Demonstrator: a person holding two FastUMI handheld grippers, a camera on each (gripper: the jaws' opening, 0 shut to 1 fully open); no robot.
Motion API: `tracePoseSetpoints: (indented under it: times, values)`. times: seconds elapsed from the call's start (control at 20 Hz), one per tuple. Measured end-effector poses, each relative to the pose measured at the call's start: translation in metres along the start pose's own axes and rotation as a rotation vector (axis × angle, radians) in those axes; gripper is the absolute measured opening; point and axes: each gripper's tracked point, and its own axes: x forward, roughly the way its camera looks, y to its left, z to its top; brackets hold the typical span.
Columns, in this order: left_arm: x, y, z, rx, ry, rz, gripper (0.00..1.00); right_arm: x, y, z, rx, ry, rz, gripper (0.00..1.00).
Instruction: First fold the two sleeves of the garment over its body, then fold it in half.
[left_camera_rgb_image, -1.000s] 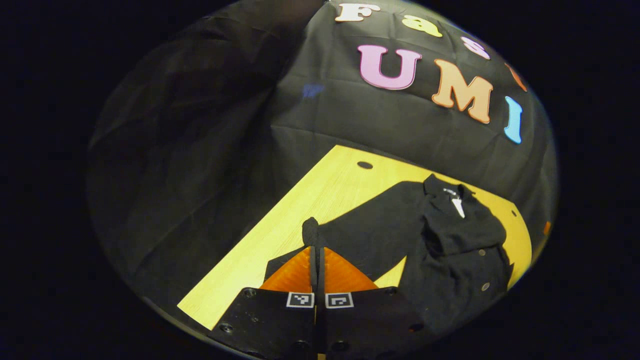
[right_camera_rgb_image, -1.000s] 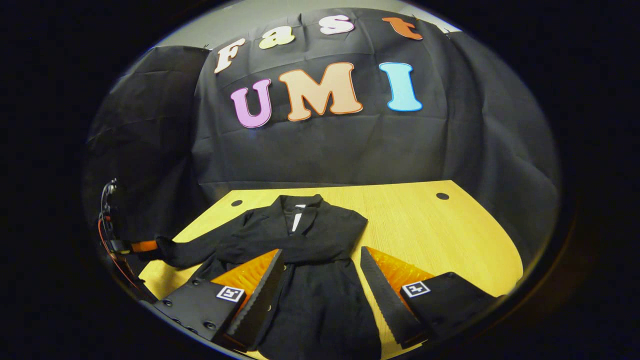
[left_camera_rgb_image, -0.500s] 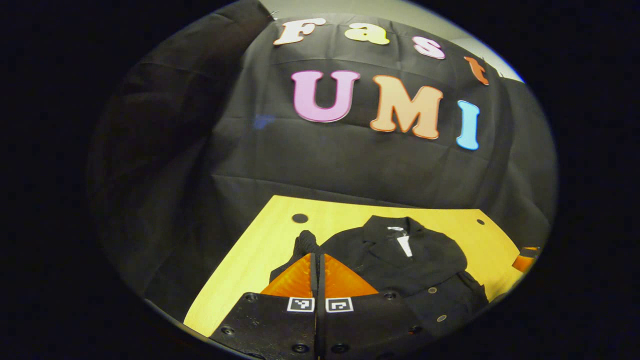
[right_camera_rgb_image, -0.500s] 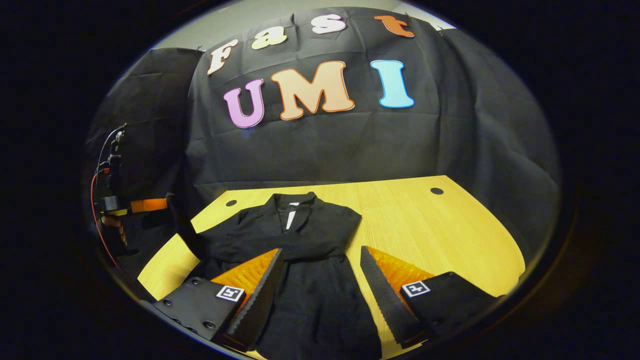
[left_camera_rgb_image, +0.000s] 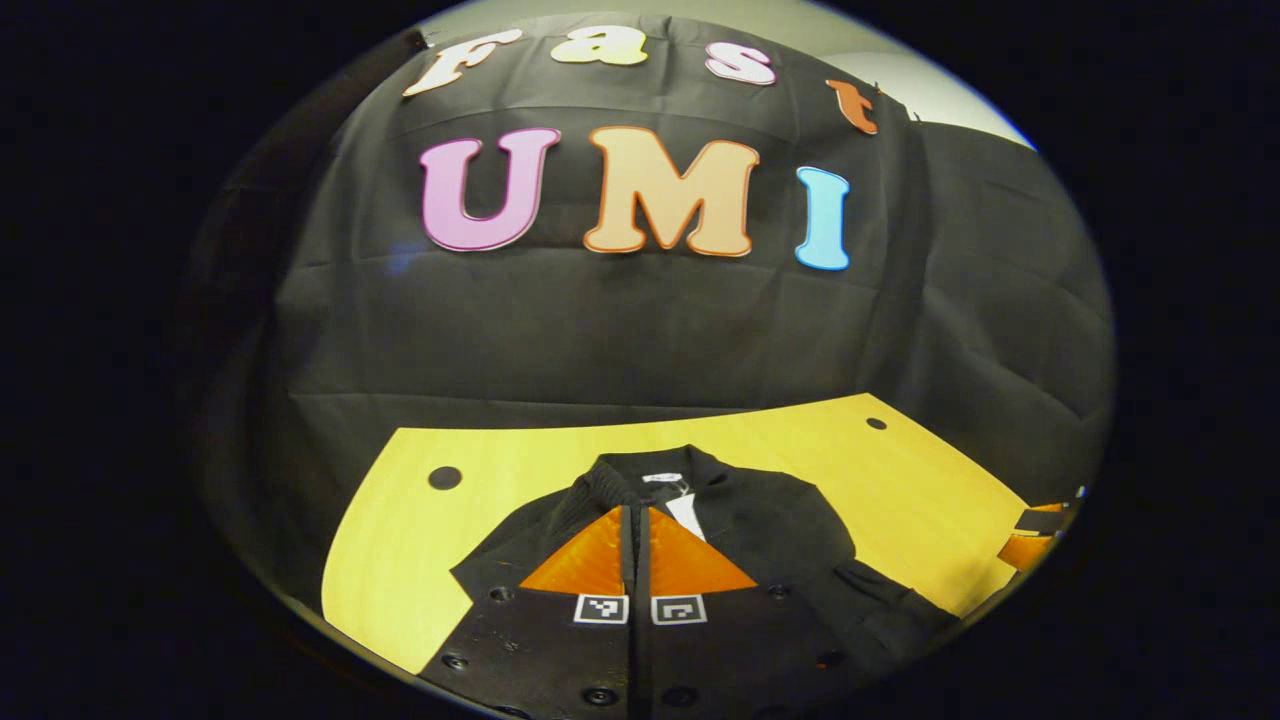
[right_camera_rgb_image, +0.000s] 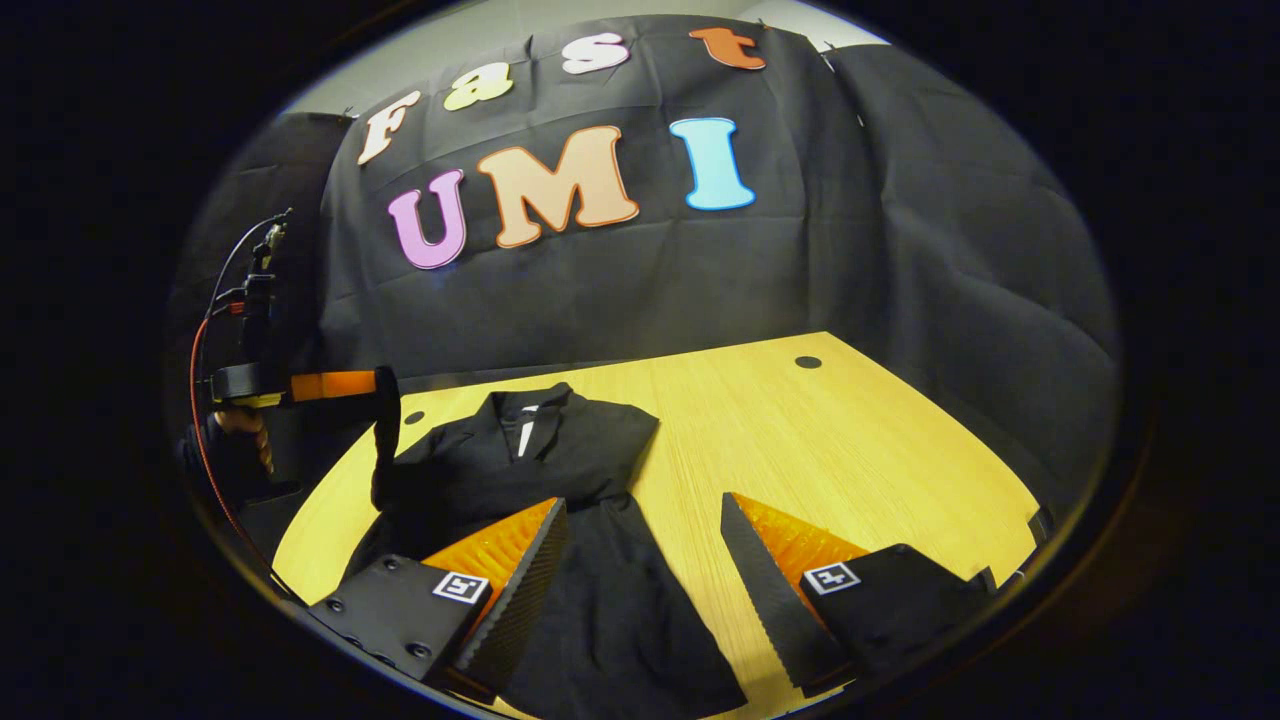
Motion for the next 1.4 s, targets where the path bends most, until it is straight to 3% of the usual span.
tracePoseSetpoints:
  times: [0.1,0.6,0.7,0.75,0.85,1.0,1.1,1.25,1.4]
  values:
    - [0.024,-0.032,-0.005,0.005,0.018,-0.064,0.0,-0.003,-0.003,-0.006,0.011,0.011,-0.02,0.98]
    - [0.084,-0.106,-0.038,0.069,0.144,-0.176,0.0,-0.013,-0.026,-0.019,0.041,0.051,-0.093,0.98]
    - [0.092,-0.116,-0.041,0.097,0.153,-0.173,0.0,-0.011,-0.03,-0.018,0.047,0.053,-0.102,0.98]
    - [0.098,-0.116,-0.022,0.11,0.088,-0.117,0.02,-0.012,-0.03,-0.015,0.046,0.049,-0.102,0.98]
    - [0.073,-0.119,0.009,0.138,-0.002,-0.11,0.92,-0.014,-0.026,-0.014,0.028,0.037,-0.07,0.98]
    - [0.029,-0.097,0.015,0.125,-0.047,-0.053,0.92,-0.014,-0.021,-0.015,-0.001,0.032,-0.011,0.98]
    - [-0.013,-0.065,0.012,0.127,-0.077,0.036,0.93,-0.017,-0.015,-0.019,-0.035,0.024,0.047,0.98]
    - [-0.074,-0.024,-0.013,0.125,-0.084,0.145,0.92,-0.021,-0.016,-0.034,-0.073,0.051,0.086,0.98]
    - [-0.117,0.013,-0.061,0.101,-0.016,0.227,0.92,-0.025,-0.015,-0.051,-0.087,0.077,0.087,0.98]
